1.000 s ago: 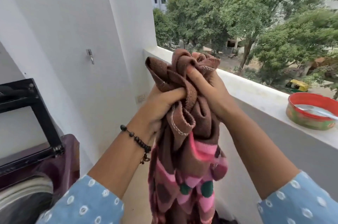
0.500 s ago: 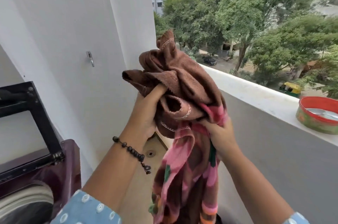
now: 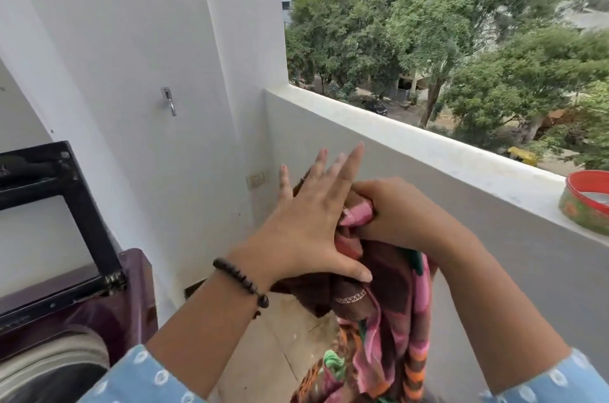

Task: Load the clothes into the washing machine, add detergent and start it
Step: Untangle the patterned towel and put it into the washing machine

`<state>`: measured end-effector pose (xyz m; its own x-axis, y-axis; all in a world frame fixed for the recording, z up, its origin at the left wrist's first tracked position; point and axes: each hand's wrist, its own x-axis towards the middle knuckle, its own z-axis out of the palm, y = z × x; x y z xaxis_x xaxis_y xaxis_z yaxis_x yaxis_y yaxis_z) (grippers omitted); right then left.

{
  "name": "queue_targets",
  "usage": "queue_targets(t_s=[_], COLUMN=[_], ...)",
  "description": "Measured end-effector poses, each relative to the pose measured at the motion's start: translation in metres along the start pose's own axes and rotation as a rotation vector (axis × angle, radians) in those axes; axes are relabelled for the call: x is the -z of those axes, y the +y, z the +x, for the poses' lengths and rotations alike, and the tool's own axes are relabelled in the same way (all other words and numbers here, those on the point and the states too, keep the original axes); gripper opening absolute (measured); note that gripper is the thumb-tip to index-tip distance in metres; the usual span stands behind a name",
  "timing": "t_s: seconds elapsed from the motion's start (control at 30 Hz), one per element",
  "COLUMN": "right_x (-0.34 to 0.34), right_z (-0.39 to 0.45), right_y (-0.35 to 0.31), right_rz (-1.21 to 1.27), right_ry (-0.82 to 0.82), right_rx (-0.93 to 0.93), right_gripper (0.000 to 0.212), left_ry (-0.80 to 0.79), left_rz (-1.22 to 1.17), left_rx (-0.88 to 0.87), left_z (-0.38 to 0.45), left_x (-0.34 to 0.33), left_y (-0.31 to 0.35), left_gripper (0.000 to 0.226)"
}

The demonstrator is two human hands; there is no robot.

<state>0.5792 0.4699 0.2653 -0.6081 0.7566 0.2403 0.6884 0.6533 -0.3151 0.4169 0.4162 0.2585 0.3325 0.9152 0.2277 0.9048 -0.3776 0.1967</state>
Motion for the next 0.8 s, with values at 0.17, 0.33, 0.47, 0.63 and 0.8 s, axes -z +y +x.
queue_targets(t_s=[0.17,0.33,0.47,0.63,0.8], right_x=[0.008,-0.019,-0.072,-0.105,-0.011], right_z=[-0.010,-0.029,-0.045,-0.042,-0.013], right_y=[0.004,0.021,0.036,0.035,0.049], right_rz=[0.322,1.054,1.030,1.209,1.414], right_ry=[0.030,0.094,-0.053,0.146,0.686], right_rx=[0.001,-0.016,-0.136,-0.421,-0.296], right_gripper=[0.056,0.090,0.113,0.052,0.039], left_ry=[0.112,0.334,0.652,0.857,0.905], left_rz=[-0.369,-0.874,-1.324,-1.515,-1.599], left_rx=[0.058,0.053,0.108,0.203,0.374], left_z=[0.016,0.025,0.046,0.055,0.045], left_x=[-0.018,-0.016,0.010,0.028,0.012], left_y=[-0.020,-0.031,-0.039,-0.042,-0.058], left_gripper=[0.126,0.082,0.044,0.032,0.012])
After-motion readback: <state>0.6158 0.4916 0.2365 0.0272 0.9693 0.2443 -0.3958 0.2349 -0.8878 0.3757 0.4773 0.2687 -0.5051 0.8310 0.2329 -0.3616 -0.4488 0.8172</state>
